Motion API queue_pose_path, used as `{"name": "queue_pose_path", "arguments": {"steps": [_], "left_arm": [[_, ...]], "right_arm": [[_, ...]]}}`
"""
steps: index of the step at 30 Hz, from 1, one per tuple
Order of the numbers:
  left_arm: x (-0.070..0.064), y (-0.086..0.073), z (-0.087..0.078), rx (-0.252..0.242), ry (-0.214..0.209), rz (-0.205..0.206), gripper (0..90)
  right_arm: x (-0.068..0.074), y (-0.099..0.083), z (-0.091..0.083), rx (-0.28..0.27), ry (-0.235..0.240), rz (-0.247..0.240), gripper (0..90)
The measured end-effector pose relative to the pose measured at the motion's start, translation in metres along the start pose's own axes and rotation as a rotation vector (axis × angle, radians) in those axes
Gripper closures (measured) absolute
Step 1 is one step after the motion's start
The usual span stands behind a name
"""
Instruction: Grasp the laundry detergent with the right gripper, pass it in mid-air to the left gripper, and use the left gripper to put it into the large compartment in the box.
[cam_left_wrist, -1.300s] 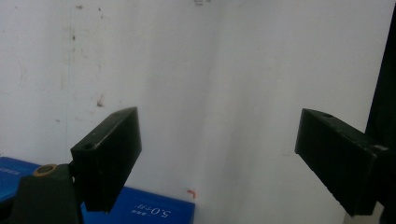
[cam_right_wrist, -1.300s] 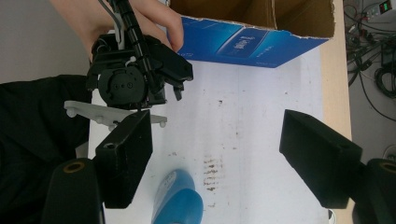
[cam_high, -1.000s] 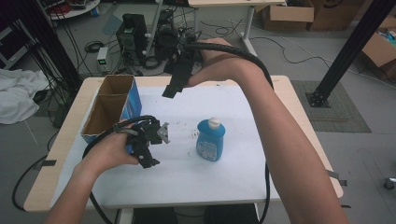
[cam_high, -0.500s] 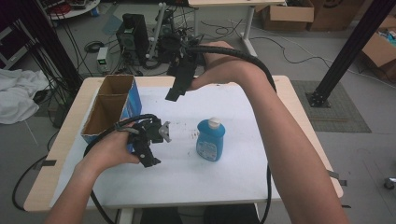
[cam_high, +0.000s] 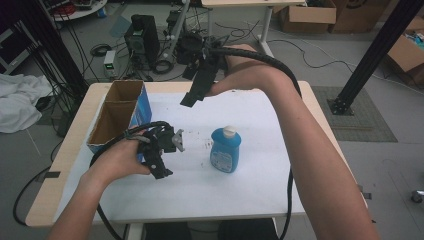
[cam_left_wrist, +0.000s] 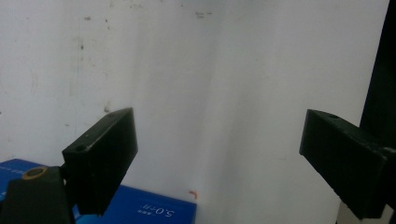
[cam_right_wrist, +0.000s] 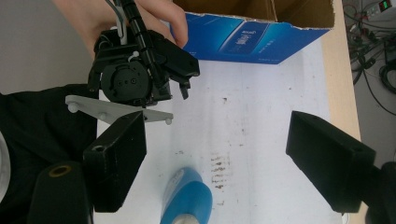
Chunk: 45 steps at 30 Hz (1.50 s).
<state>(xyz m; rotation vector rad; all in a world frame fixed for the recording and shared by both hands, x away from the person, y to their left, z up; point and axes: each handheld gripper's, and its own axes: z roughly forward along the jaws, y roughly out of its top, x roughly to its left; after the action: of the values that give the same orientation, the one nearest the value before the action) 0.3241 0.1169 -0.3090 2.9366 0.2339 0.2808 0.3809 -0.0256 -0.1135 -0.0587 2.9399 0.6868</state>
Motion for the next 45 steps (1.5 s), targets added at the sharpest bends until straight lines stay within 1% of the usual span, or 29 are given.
{"name": "queue_pose_path", "arguments": {"steps": [1, 3, 4, 5, 6, 7, 8, 9, 11, 13, 14, 15, 16, 19, 20, 23, 26, 29, 33, 35, 36, 38, 39, 41, 43, 45], "left_arm": [[0.000, 0.000, 0.000, 0.000, 0.000, 0.000, 11.8], [0.001, 0.000, 0.000, 0.001, 0.004, -0.006, 11.5], [0.002, 0.000, 0.000, 0.001, 0.009, 0.002, 11.5], [0.002, 0.000, 0.000, -0.001, 0.003, -0.009, 11.6], [0.003, 0.000, 0.000, 0.006, 0.004, -0.003, 11.7], [0.002, 0.000, 0.001, 0.003, 0.001, -0.011, 11.8], [0.003, 0.000, 0.001, 0.001, 0.002, -0.011, 11.8], [0.004, 0.000, 0.001, 0.012, 0.006, -0.005, 11.8], [0.004, 0.000, 0.001, 0.017, 0.007, -0.004, 11.7], [0.003, -0.001, 0.002, 0.004, 0.001, -0.024, 11.8], [0.003, -0.002, 0.003, -0.002, 0.003, -0.026, 11.8], [0.003, -0.002, 0.002, 0.007, 0.003, -0.018, 11.8], [0.003, -0.002, 0.002, 0.005, -0.001, -0.028, 11.8], [0.003, -0.003, 0.002, 0.011, 0.004, -0.020, 11.8], [0.003, -0.004, 0.002, 0.009, 0.000, -0.029, 11.7], [0.002, -0.004, 0.003, 0.008, 0.001, -0.032, 11.7], [0.002, -0.004, 0.003, 0.017, 0.000, -0.029, 11.7], [0.002, -0.004, 0.003, 0.011, 0.005, -0.036, 12.1], [0.002, -0.004, 0.004, 0.018, 0.007, -0.035, 11.6], [0.001, -0.004, 0.003, 0.015, 0.007, -0.038, 11.4], [0.001, -0.004, 0.003, 0.008, 0.007, -0.036, 10.9], [0.001, -0.004, 0.002, 0.008, 0.010, -0.038, 10.9], [0.001, -0.003, 0.001, 0.013, 0.011, -0.035, 10.9], [0.001, -0.003, 0.002, 0.010, 0.012, -0.037, 11.0], [0.001, -0.003, 0.003, 0.007, 0.008, -0.041, 11.3], [0.002, -0.002, 0.003, 0.021, 0.005, -0.034, 11.1]], "right_arm": [[0.000, 0.000, 0.000, 0.000, 0.000, 0.000, 20.0], [-0.001, -0.004, -0.001, -0.019, -0.004, 0.006, 19.1], [-0.001, -0.006, -0.001, -0.026, -0.002, 0.005, 19.2], [-0.001, -0.008, -0.002, -0.031, 0.000, 0.006, 19.2], [-0.001, -0.010, -0.003, -0.037, -0.002, 0.009, 19.1], [-0.002, -0.013, -0.003, -0.045, -0.004, 0.015, 18.8], [-0.003, -0.015, -0.004, -0.054, -0.004, 0.019, 18.6], [-0.003, -0.017, -0.005, -0.061, -0.004, 0.021, 18.6], [-0.004, -0.021, -0.006, -0.071, -0.007, 0.023, 18.5], [-0.005, -0.025, -0.008, -0.079, -0.011, 0.027, 18.1], [-0.005, -0.027, -0.009, -0.086, -0.012, 0.026, 18.1], [-0.005, -0.029, -0.010, -0.094, -0.015, 0.026, 18.1], [-0.005, -0.031, -0.012, -0.101, -0.018, 0.025, 18.0], [-0.005, -0.038, -0.014, -0.130, -0.022, 0.021, 17.9], [-0.005, -0.041, -0.015, -0.134, -0.025, 0.022, 17.9], [-0.005, -0.049, -0.017, -0.149, -0.031, 0.026, 17.9], [-0.003, -0.058, -0.019, -0.165, -0.032, 0.032, 17.7], [-0.002, -0.067, -0.020, -0.168, -0.042, 0.035, 17.7], [0.001, -0.080, -0.022, -0.195, -0.049, 0.046, 17.6], [0.001, -0.083, -0.023, -0.201, -0.050, 0.048, 17.6], [0.002, -0.090, -0.023, -0.206, -0.052, 0.054, 17.6], [0.002, -0.092, -0.023, -0.207, -0.052, 0.055, 17.6], [0.003, -0.101, -0.022, -0.218, -0.054, 0.061, 17.6], [0.004, -0.103, -0.022, -0.220, -0.055, 0.064, 17.6], [0.005, -0.113, -0.021, -0.231, -0.058, 0.066, 17.6], [0.005, -0.120, -0.020, -0.235, -0.059, 0.072, 17.6]]}}
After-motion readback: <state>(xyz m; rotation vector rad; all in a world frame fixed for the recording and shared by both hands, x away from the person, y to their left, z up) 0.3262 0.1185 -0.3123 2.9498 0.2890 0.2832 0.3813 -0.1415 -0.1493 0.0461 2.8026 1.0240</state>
